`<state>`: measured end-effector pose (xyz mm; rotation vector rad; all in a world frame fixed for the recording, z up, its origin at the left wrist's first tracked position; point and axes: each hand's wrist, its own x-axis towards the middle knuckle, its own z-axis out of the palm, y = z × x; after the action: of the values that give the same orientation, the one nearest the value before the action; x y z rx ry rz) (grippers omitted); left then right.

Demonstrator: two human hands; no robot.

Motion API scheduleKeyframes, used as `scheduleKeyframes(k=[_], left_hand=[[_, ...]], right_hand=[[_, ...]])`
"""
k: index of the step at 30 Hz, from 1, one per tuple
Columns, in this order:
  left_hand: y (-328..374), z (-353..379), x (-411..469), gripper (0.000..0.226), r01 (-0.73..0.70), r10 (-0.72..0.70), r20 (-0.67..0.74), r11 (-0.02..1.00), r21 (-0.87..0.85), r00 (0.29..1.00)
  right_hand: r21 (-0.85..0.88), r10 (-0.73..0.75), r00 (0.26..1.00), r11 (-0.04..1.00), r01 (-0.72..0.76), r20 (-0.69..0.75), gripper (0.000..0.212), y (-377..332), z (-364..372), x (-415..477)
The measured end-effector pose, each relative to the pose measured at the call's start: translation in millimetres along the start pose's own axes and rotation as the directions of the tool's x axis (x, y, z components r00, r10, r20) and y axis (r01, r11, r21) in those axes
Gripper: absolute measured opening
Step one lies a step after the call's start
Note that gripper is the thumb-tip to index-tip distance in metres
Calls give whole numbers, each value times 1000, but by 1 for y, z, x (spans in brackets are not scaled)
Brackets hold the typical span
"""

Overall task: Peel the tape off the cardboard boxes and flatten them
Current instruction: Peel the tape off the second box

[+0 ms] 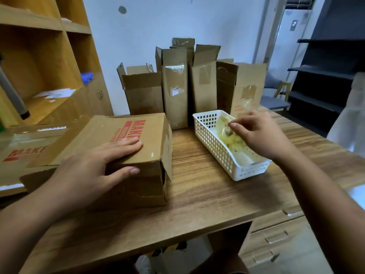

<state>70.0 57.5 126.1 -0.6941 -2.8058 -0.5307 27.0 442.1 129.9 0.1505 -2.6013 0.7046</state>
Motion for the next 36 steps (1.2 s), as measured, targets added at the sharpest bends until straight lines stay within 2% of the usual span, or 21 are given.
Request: scheduleKeyframes(k=[4, 7, 11, 16, 20, 23, 31, 36], left_hand=[[-9, 5, 3, 63, -8, 8, 11, 1000, 3, 1000], [-14, 7, 5, 74, -16, 16, 14, 1000, 0, 1000], [-16, 8, 5, 74, -19, 19, 9, 1000, -12, 1000], [-13, 7, 5, 73, -21, 21, 2, 1000, -23, 1000], [-8, 4, 3, 75, -14, 14, 14, 1000, 0, 1000], [-7, 4, 2, 75, -9, 9, 20, 1000, 9, 1000], [-5, 3, 1, 74, -5, 4, 23, 1000, 6, 1000], [-3, 2, 1, 73, -9, 9, 15, 1000, -16, 1000]], right_hand=[[-64, -6, 1000, 998, 5, -13, 24, 2, 7, -12], [-30, -62, 997, 998, 61, -43, 18, 11, 11, -20], [-60, -105, 991, 993, 100, -86, 9, 18, 9, -30], [-52, -131, 990, 990, 128, -52, 10, 20, 6, -39], [20, -83, 996, 996, 84, -33, 19, 20, 8, -45], [114, 11, 1000, 993, -13, 16, 26, 19, 9, -47], [148, 93, 995, 984, -98, 37, 26, 12, 7, -44], [183, 128, 990, 974, -136, 53, 35, 9, 3, -42]])
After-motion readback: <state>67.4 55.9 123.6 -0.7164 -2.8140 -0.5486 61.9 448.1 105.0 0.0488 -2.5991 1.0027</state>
